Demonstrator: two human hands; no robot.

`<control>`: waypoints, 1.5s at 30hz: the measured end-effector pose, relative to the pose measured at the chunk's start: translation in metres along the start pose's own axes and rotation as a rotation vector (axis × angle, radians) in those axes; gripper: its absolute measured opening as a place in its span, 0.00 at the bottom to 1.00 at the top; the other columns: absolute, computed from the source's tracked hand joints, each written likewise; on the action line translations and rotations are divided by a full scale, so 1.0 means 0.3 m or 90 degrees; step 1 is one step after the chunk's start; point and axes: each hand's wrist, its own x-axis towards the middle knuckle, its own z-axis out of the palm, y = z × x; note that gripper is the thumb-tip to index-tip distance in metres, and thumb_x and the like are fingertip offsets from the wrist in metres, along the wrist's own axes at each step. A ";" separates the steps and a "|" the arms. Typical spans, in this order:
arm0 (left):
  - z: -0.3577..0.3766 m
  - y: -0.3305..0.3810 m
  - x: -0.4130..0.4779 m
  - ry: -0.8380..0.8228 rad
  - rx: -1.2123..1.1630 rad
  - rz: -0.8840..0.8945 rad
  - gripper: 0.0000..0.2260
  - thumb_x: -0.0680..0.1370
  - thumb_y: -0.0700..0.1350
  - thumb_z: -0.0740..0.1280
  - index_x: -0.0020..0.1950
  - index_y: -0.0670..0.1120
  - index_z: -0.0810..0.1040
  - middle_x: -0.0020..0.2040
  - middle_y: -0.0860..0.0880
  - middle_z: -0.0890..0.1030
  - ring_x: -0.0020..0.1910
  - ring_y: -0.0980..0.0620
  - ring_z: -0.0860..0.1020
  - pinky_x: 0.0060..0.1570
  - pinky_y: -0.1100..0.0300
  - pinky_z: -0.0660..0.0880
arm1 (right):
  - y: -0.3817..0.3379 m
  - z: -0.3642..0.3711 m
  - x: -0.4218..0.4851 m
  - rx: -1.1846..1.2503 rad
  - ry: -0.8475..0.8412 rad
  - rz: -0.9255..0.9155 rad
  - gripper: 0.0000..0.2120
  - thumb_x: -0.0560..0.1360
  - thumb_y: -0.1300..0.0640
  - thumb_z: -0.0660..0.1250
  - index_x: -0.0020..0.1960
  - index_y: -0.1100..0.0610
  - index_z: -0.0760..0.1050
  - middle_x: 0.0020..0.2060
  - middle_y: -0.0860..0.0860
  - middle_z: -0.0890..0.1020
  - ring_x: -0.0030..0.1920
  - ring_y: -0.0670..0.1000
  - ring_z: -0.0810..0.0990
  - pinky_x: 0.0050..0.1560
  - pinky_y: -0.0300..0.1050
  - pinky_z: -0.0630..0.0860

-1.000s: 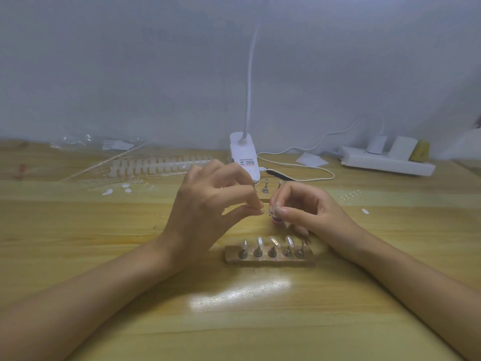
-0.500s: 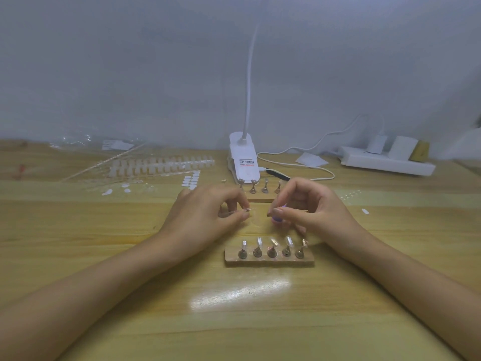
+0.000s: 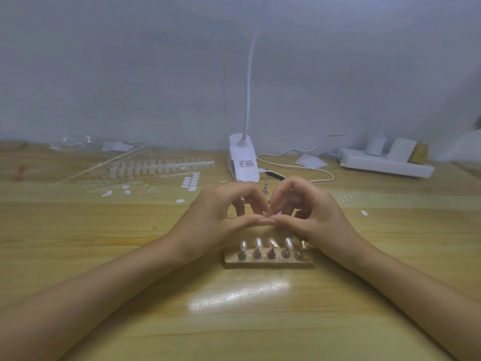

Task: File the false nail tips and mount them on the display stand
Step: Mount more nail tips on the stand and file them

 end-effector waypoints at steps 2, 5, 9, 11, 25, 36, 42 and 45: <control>0.007 0.005 -0.002 -0.010 -0.024 -0.005 0.07 0.73 0.44 0.76 0.42 0.54 0.80 0.40 0.59 0.82 0.39 0.56 0.78 0.40 0.72 0.69 | 0.000 0.010 0.001 0.010 -0.006 -0.008 0.12 0.70 0.62 0.75 0.44 0.54 0.72 0.36 0.50 0.83 0.34 0.49 0.78 0.32 0.36 0.72; 0.004 -0.001 0.001 0.001 -0.085 -0.050 0.06 0.73 0.45 0.76 0.40 0.54 0.81 0.39 0.59 0.82 0.37 0.60 0.77 0.36 0.74 0.67 | 0.002 0.012 0.002 0.022 0.011 -0.013 0.14 0.70 0.62 0.77 0.42 0.52 0.71 0.37 0.52 0.84 0.33 0.49 0.78 0.31 0.37 0.72; 0.000 -0.016 0.004 0.038 -0.122 -0.086 0.04 0.71 0.49 0.75 0.38 0.53 0.83 0.40 0.57 0.82 0.37 0.61 0.76 0.35 0.73 0.67 | -0.002 0.002 0.000 0.011 0.025 -0.015 0.09 0.73 0.60 0.76 0.45 0.54 0.75 0.40 0.52 0.85 0.37 0.51 0.82 0.33 0.51 0.78; 0.000 -0.023 0.002 0.068 -0.121 -0.094 0.05 0.69 0.52 0.75 0.37 0.53 0.83 0.41 0.56 0.80 0.36 0.59 0.73 0.37 0.73 0.67 | -0.001 -0.017 0.007 -0.017 0.072 -0.007 0.05 0.74 0.58 0.75 0.46 0.52 0.79 0.42 0.48 0.85 0.38 0.49 0.83 0.37 0.55 0.78; 0.001 -0.031 -0.002 0.086 -0.317 -0.185 0.06 0.67 0.48 0.76 0.37 0.48 0.82 0.36 0.54 0.82 0.31 0.57 0.76 0.32 0.66 0.73 | 0.016 -0.083 0.022 -0.196 -0.030 0.063 0.09 0.69 0.58 0.79 0.46 0.51 0.82 0.45 0.41 0.83 0.36 0.45 0.73 0.38 0.31 0.69; 0.010 -0.031 0.003 0.076 -0.247 -0.136 0.03 0.72 0.42 0.74 0.41 0.45 0.82 0.42 0.52 0.81 0.42 0.58 0.80 0.43 0.68 0.72 | -0.006 0.007 0.019 0.176 0.014 0.154 0.16 0.69 0.61 0.76 0.56 0.53 0.80 0.46 0.54 0.86 0.45 0.59 0.86 0.41 0.48 0.84; 0.014 -0.034 0.001 0.092 -0.199 -0.125 0.05 0.74 0.41 0.74 0.40 0.48 0.81 0.45 0.54 0.80 0.42 0.57 0.80 0.40 0.68 0.72 | -0.007 0.001 0.013 0.166 -0.031 0.171 0.22 0.67 0.58 0.79 0.59 0.50 0.77 0.44 0.52 0.85 0.44 0.58 0.87 0.45 0.53 0.84; 0.018 -0.030 0.001 0.065 -0.189 -0.110 0.04 0.74 0.41 0.73 0.41 0.49 0.81 0.45 0.56 0.79 0.43 0.57 0.80 0.38 0.69 0.72 | -0.007 -0.001 0.018 0.233 0.043 0.187 0.23 0.69 0.58 0.77 0.63 0.54 0.75 0.46 0.59 0.84 0.45 0.57 0.86 0.43 0.51 0.84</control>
